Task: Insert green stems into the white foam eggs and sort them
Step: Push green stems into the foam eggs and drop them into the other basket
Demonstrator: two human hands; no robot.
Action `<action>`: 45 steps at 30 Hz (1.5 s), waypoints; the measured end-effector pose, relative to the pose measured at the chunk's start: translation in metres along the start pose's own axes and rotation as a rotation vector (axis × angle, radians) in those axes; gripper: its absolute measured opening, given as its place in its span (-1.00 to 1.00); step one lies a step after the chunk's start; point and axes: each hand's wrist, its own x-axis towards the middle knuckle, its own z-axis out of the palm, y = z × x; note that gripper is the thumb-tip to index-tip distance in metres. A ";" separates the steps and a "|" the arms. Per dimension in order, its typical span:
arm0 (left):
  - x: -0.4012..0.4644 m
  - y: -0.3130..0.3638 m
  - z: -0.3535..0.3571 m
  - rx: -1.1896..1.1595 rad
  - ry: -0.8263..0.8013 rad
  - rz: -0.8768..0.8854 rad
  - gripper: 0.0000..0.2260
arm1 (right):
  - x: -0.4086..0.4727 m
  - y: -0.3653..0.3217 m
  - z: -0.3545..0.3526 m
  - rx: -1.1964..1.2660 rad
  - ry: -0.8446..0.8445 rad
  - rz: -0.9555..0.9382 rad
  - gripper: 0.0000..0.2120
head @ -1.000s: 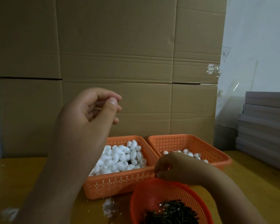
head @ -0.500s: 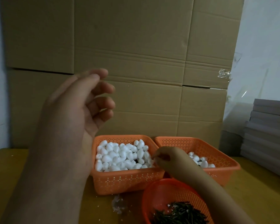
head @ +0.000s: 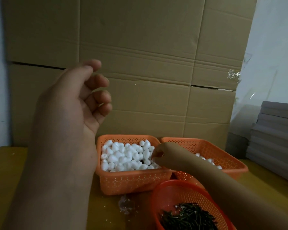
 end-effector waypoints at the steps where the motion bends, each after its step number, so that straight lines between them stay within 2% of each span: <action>1: -0.001 0.000 0.001 0.000 -0.001 -0.001 -0.78 | 0.004 -0.002 0.002 -0.023 -0.010 -0.014 -0.80; 4: -0.001 0.002 0.001 0.002 -0.004 0.003 -0.78 | 0.019 -0.009 0.011 0.007 -0.067 -0.003 -0.87; 11: 0.002 0.004 -0.003 -0.008 0.016 0.018 -0.78 | 0.049 -0.014 0.025 -0.063 -0.196 0.108 -0.59; 14: 0.000 0.002 0.000 -0.012 0.013 0.009 -0.79 | 0.053 -0.013 0.031 -0.105 -0.311 0.179 -0.45; 18: -0.001 0.003 0.001 -0.012 -0.009 0.011 -0.78 | 0.055 -0.026 0.035 -0.143 -0.390 0.151 -0.50; 22: -0.001 0.004 0.000 -0.015 -0.016 0.021 -0.78 | 0.056 -0.033 0.041 -0.209 -0.377 0.138 -0.54; 25: -0.001 0.002 0.000 -0.011 -0.012 0.012 -0.78 | 0.054 -0.025 0.033 0.025 -0.233 0.123 -0.69; 27: 0.000 0.001 0.000 0.001 -0.016 0.010 -0.78 | 0.048 -0.019 0.025 0.436 -0.067 0.124 -0.78; 30: -0.001 -0.004 0.002 0.027 -0.029 0.011 -0.77 | 0.025 -0.017 0.009 1.243 0.018 0.071 -0.82; 33: -0.002 -0.011 0.004 0.073 -0.071 0.011 -0.74 | -0.005 -0.017 -0.006 1.641 0.046 -0.120 -0.72; 35: -0.003 -0.017 0.006 0.153 -0.135 0.011 -0.72 | -0.028 -0.020 -0.015 1.750 0.031 -0.225 -0.70; 38: -0.009 -0.027 0.012 0.347 -0.272 0.022 -0.74 | -0.060 -0.029 -0.025 1.789 0.037 -0.313 -0.70; 42: -0.016 -0.043 0.020 0.667 -0.394 0.076 -0.85 | -0.086 -0.042 -0.041 1.655 0.170 -0.320 -0.73; 45: -0.020 -0.051 0.024 0.754 -0.420 0.088 -0.88 | -0.100 -0.048 -0.053 1.494 0.318 -0.318 -0.76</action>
